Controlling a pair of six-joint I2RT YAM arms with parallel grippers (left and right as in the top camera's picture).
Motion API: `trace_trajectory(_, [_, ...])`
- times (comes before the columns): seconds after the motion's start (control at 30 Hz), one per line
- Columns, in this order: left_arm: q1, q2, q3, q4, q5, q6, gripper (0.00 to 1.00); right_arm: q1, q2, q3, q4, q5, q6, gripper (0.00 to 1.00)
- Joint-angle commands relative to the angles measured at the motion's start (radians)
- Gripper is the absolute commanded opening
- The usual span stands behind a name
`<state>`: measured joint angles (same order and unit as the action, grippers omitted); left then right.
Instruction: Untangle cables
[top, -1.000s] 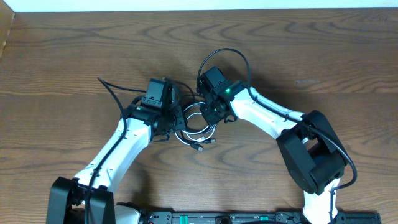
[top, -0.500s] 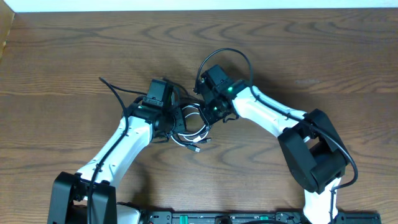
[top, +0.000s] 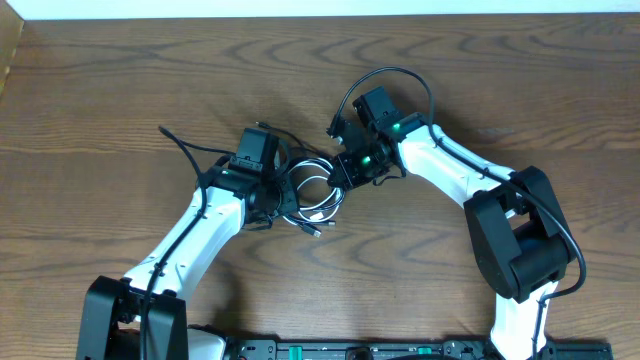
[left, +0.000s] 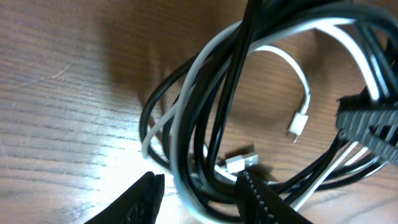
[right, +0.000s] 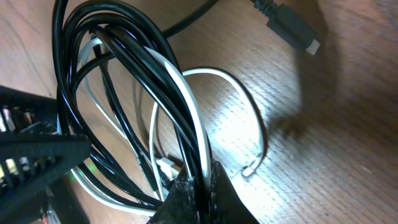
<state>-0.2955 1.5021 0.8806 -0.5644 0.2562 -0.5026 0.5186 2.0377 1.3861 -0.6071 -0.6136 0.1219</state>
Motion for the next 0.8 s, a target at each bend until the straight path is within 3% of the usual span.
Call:
trace_trajectory(0.0, [0.002,0.008,-0.002,0.023,-0.012,-0.063,0.43,0.008,0.003,0.002,0.002,-0.058,-0.019,0.01])
trace_trajectory(0.2, [0.002,0.008,-0.002,0.028,-0.01,-0.087,0.43,0.015,0.003,0.002,0.013,-0.168,-0.061,0.01])
trace_trajectory(0.77, [0.002,0.008,-0.002,0.053,-0.032,-0.087,0.41,0.027,0.003,0.002,0.013,-0.179,-0.105,0.01])
